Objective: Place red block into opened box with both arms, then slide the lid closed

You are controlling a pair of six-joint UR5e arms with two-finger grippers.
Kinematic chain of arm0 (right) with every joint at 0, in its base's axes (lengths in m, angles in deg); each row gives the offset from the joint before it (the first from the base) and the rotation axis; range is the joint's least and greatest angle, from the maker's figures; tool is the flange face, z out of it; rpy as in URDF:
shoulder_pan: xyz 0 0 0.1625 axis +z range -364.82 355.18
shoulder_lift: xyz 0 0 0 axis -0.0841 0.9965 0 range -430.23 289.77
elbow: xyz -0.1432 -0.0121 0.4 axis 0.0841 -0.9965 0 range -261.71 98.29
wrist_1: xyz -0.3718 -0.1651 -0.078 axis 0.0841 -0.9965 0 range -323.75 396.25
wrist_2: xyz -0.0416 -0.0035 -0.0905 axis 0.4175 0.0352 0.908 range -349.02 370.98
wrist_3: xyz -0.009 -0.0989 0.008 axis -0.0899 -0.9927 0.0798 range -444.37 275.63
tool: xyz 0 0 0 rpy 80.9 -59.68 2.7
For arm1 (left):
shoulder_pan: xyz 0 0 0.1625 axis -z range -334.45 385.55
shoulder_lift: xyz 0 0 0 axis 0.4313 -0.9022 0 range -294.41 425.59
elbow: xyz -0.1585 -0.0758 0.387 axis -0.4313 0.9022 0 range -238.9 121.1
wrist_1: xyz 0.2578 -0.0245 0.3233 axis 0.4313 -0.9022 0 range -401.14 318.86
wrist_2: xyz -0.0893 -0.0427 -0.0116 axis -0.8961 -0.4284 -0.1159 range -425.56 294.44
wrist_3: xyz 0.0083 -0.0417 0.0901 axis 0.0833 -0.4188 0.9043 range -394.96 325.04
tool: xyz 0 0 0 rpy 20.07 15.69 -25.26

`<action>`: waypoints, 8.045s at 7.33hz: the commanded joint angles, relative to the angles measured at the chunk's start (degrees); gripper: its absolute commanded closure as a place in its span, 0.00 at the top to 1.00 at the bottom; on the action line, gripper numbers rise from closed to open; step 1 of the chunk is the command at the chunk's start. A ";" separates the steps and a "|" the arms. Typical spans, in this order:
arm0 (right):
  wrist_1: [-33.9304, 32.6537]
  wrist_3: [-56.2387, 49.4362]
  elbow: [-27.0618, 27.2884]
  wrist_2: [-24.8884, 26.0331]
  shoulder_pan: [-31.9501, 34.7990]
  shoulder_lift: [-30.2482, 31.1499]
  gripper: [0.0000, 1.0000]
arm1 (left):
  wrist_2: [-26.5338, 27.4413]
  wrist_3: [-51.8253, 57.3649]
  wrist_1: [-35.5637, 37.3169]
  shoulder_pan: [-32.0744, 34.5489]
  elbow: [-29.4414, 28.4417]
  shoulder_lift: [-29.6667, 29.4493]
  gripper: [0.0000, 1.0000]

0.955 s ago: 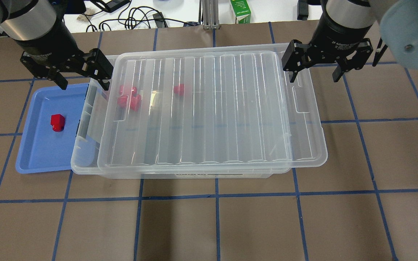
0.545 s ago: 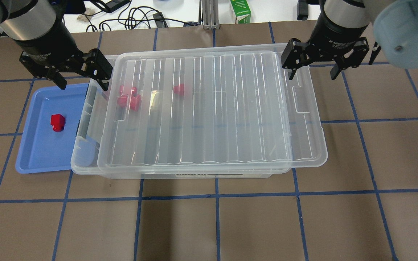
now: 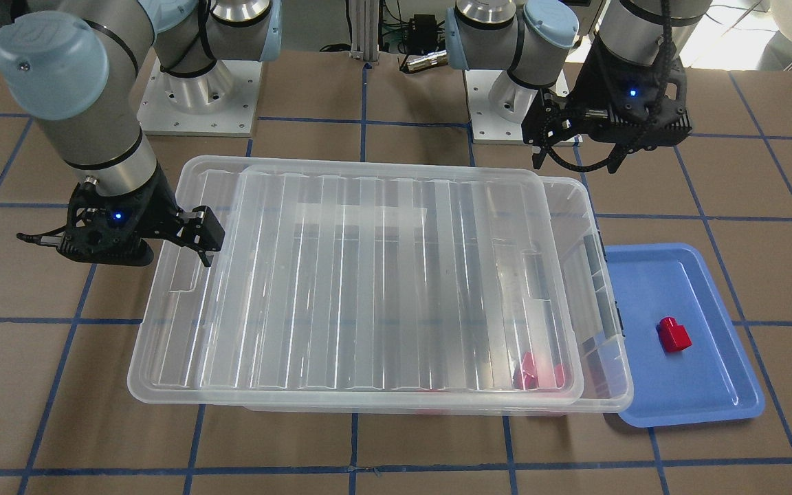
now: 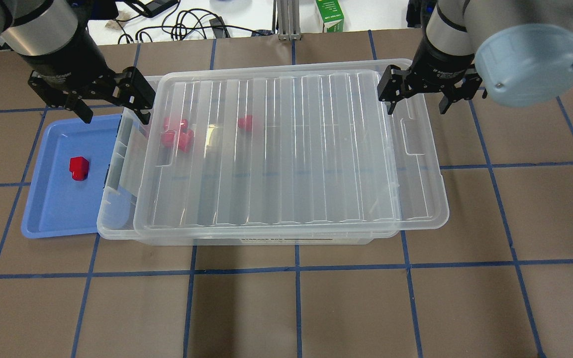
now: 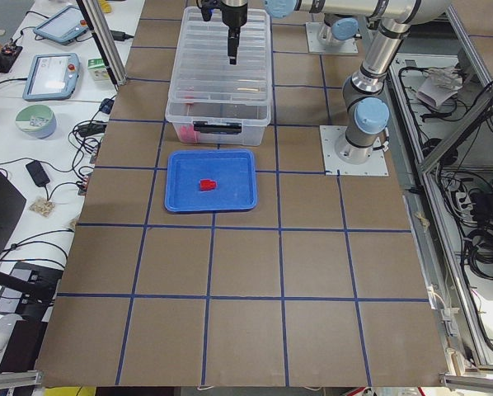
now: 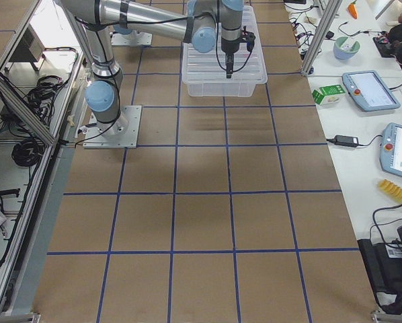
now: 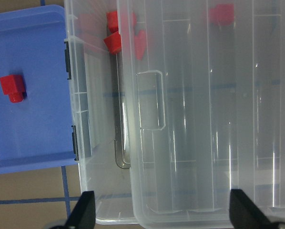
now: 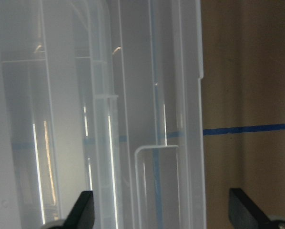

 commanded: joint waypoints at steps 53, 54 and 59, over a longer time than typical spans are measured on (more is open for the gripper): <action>18.60 2.26 -9.44 1.73 0.21 9.58 1.00 | -2.93 -4.28 34.19 -1.14 22.85 -17.03 0.07; 18.24 -1.51 -9.88 2.54 -0.57 9.50 1.00 | -2.93 -4.36 34.54 -1.14 23.55 -17.82 0.07; 17.98 -28.40 -9.26 2.19 -19.88 6.61 1.00 | -2.41 -2.52 24.44 -1.94 12.82 -15.65 0.81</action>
